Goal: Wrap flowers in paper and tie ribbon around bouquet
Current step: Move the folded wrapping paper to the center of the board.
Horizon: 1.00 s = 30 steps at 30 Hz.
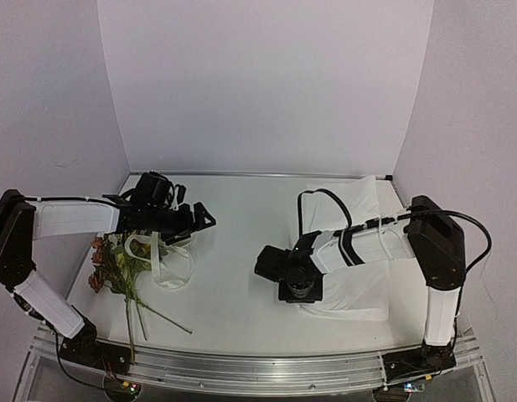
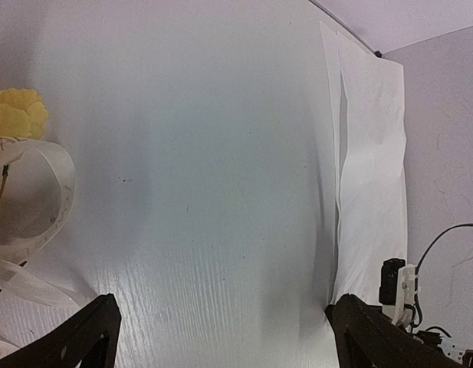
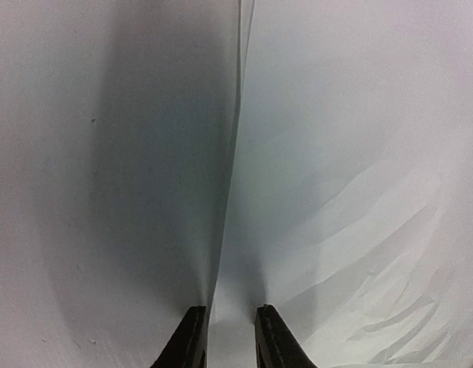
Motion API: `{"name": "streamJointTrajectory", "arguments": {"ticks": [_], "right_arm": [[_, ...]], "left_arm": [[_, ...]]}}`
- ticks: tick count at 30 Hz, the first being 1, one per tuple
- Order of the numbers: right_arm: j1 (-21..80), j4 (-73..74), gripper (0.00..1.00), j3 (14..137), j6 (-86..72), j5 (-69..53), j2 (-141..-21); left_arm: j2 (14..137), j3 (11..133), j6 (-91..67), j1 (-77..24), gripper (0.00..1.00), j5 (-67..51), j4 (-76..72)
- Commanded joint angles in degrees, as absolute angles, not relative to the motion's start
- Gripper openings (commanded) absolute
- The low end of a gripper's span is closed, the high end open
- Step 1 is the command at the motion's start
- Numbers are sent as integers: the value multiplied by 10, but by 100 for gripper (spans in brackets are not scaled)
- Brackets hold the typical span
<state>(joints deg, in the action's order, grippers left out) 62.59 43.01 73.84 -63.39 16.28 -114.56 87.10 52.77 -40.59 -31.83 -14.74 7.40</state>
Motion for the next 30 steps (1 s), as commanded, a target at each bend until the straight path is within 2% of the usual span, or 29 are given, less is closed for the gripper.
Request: {"name": "streamJointTrajectory", "arguments": {"ticks": [1, 5, 14, 16, 19, 23, 27, 30], "right_arm": [[628, 419, 13, 729, -634, 161, -1117], [627, 415, 0, 730, -631, 159, -1101], [627, 421, 0, 714, -632, 164, -1031], [627, 428, 8, 674, -650, 171, -995], [627, 428, 26, 602, -686, 169, -929], [629, 409, 50, 535, -717, 166, -855], [630, 378, 67, 478, -766, 167, -794], [634, 346, 75, 415, -819, 179, -738]], "left_arm": [[878, 537, -413, -319, 100, -159, 51], [884, 535, -420, -319, 100, -168, 44], [884, 521, -436, -318, 100, -187, 22], [884, 517, -438, -318, 100, -194, 17], [888, 506, -461, -319, 100, -220, -6], [924, 468, -552, -333, 100, -291, -131], [985, 472, -600, -383, 98, -306, -203], [1022, 476, -639, -418, 95, -314, -260]]}}
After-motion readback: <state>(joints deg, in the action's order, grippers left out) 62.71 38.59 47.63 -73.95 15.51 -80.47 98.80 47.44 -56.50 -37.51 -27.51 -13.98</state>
